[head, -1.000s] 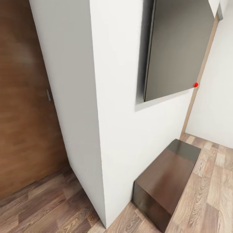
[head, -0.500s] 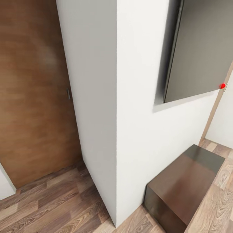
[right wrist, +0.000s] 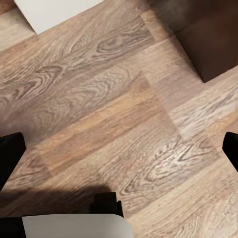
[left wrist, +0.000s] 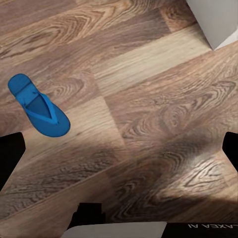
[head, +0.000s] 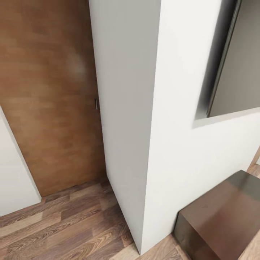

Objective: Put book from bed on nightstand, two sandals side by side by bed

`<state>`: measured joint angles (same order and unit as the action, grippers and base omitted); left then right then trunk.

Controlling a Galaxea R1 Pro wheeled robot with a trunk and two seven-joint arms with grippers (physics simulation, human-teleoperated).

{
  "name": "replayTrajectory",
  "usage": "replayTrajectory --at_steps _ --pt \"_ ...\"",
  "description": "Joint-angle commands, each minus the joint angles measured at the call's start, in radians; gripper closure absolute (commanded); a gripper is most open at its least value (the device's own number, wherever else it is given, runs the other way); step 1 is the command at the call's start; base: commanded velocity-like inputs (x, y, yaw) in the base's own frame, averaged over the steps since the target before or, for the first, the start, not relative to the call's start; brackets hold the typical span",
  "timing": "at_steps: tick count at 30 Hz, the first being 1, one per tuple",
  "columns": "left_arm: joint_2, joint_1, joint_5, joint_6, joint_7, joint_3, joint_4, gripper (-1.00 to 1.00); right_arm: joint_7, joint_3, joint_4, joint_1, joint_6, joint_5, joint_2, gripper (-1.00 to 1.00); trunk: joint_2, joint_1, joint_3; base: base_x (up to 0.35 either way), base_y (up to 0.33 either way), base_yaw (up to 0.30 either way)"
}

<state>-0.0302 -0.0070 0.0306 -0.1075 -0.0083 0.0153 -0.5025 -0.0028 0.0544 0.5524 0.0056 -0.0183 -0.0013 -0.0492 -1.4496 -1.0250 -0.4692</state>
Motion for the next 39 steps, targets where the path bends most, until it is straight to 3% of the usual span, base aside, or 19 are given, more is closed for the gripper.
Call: replayTrajectory --at_steps 1,39 --pt "0.0 -0.001 0.003 -0.003 -0.001 0.002 0.001 -1.0 0.0 0.001 0.001 0.001 -0.002 0.0 0.0 -1.0 0.0 0.0 -0.001 0.0 0.0 0.293" --pt "0.0 -0.001 0.002 -0.003 -0.001 0.0 0.001 -1.0 -0.001 -0.002 0.001 0.001 -0.002 0.007 0.0 -1.0 0.0 0.0 -0.001 0.036 -0.032 0.293"
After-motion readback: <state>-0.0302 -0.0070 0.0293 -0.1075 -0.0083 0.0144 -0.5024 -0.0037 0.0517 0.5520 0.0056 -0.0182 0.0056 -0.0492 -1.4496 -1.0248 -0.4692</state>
